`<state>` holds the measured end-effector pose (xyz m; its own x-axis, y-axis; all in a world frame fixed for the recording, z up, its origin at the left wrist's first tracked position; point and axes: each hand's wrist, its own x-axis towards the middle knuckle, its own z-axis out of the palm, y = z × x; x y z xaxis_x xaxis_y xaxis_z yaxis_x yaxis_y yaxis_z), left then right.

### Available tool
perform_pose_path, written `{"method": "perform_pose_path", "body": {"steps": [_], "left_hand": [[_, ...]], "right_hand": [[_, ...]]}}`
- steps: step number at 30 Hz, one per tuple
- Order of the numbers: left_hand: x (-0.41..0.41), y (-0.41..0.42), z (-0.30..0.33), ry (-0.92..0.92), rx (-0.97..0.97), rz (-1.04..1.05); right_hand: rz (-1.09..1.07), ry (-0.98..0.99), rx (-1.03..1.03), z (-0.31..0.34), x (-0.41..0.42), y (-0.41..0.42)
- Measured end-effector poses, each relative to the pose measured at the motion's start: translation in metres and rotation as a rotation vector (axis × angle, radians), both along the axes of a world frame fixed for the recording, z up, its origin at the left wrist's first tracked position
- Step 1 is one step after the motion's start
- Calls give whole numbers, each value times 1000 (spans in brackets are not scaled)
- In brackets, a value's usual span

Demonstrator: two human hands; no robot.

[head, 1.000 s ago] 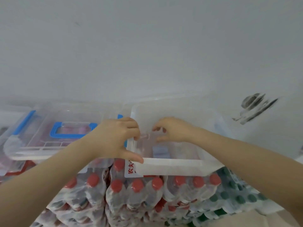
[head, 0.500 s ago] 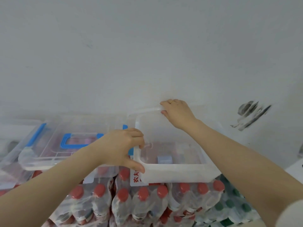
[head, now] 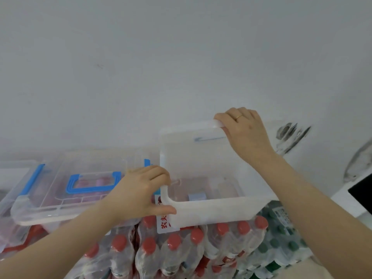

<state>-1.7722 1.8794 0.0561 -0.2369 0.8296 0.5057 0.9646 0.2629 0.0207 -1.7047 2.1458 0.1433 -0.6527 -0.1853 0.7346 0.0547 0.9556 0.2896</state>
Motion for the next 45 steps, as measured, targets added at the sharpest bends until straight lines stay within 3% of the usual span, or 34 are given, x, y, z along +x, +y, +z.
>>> {"method": "perform_pose_path", "body": {"steps": [2, 5, 9, 12, 16, 20, 28, 38, 45], "left_hand": [[4, -2, -1, 86, 134, 17], [13, -3, -2, 88, 269, 47], [13, 1, 8, 15, 76, 81], [11, 7, 13, -16, -78, 65], [19, 7, 7, 34, -55, 39], [24, 6, 8, -114, -38, 7], [30, 10, 4, -39, -68, -11], [20, 18, 11, 74, -152, -68], [16, 26, 11, 37, -159, -103]], "right_hand": [[-29, 1, -5, 1, 23, -6], [-26, -202, -130, -20, 52, -17], [112, -358, -420, -63, 74, -34], [57, -406, -515, -75, 85, -42], [-5, -446, -544, -79, 96, -50], [8, -492, -567, -69, 100, -48], [29, -385, -245, -78, 100, -50], [-359, -407, -188, -95, 121, -2], [-361, -317, -155, -104, 125, 1]]}}
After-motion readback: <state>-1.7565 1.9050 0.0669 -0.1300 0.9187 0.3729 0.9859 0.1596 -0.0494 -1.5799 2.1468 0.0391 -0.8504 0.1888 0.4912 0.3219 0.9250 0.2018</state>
